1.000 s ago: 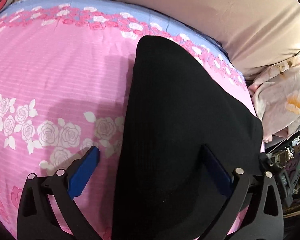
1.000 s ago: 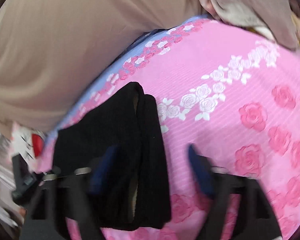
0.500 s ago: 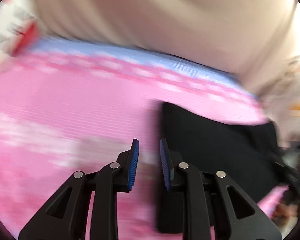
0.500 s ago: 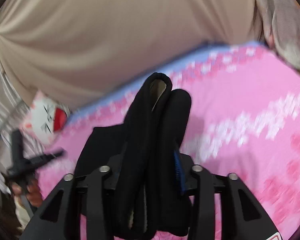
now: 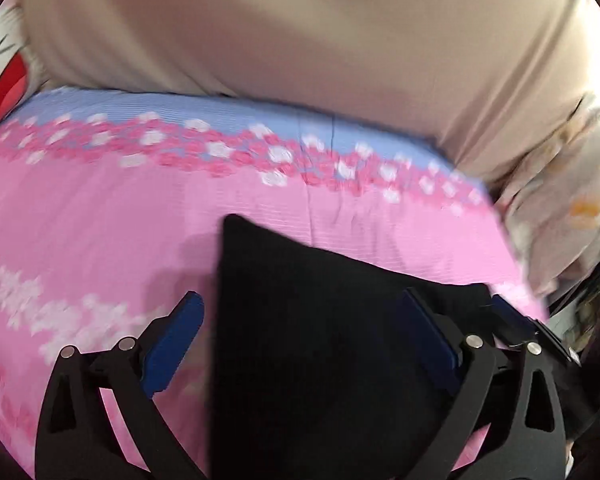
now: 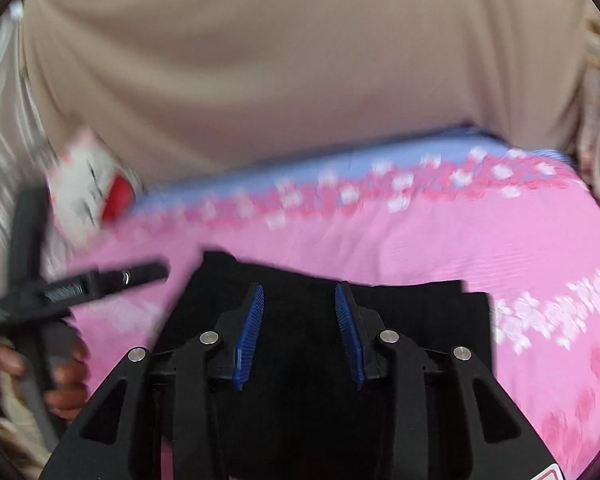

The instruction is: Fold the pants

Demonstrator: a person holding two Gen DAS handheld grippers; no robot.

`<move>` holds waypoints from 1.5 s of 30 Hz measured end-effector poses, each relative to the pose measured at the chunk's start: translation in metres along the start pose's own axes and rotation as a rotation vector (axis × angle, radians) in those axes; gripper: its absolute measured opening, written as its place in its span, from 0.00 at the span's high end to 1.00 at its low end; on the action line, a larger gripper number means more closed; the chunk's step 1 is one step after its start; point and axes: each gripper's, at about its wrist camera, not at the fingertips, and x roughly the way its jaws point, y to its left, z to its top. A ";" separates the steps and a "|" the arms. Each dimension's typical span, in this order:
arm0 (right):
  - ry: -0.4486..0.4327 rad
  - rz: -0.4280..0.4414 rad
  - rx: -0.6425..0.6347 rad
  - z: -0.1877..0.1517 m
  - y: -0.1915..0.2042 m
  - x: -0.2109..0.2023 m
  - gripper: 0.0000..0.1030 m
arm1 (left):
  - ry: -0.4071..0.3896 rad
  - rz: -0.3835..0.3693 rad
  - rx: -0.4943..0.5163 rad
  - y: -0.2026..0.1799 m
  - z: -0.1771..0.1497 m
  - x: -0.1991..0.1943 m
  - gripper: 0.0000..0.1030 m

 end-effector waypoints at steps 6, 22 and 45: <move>0.038 -0.097 0.228 -0.002 -0.079 0.033 0.74 | 0.138 0.098 -0.081 0.016 0.005 0.084 0.06; 0.031 0.017 0.257 -0.059 -0.082 -0.060 0.49 | 0.075 -0.017 -0.111 0.072 -0.050 -0.017 0.05; 0.009 -0.111 0.313 -0.090 -0.114 -0.056 0.23 | 0.152 -0.111 -0.179 0.054 -0.079 0.014 0.04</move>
